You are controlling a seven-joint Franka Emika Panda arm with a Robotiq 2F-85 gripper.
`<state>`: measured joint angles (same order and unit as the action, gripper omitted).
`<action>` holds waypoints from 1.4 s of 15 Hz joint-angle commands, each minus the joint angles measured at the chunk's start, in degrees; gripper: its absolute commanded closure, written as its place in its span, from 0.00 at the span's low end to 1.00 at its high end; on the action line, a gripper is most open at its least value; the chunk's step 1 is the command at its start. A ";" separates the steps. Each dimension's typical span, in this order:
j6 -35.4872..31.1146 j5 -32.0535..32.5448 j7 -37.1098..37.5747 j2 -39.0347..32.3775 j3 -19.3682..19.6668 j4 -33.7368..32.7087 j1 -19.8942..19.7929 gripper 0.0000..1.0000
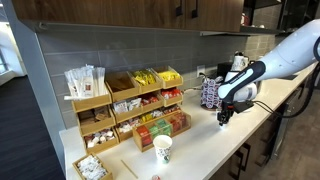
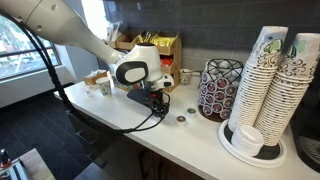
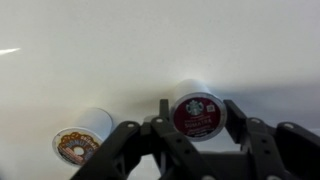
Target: Stack the three coffee pods on the counter together
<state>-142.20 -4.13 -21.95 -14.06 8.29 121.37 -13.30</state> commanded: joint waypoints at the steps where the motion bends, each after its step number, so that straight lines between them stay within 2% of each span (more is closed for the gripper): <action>1: 1.68 -1.27 -1.35 -0.91 -0.70 -1.73 -1.33 0.71; 6: 1.54 0.84 0.18 1.98 0.39 -0.40 -1.46 0.71; 7: 0.23 0.35 0.18 0.40 -0.01 -1.18 -1.28 0.71; 8: 0.23 0.35 0.18 0.60 0.05 -1.22 -1.33 0.46; 11: 0.23 0.35 0.20 0.53 -0.05 -1.25 -1.26 0.46; 12: 0.23 0.35 0.20 0.52 -0.06 -1.25 -1.26 0.71; 17: -0.46 1.08 0.99 2.83 0.73 -2.51 -1.43 0.71; 21: -2.31 2.73 4.40 3.27 2.36 -4.41 -1.27 0.71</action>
<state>-142.74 -3.48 -20.70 -11.32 9.57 117.39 -14.48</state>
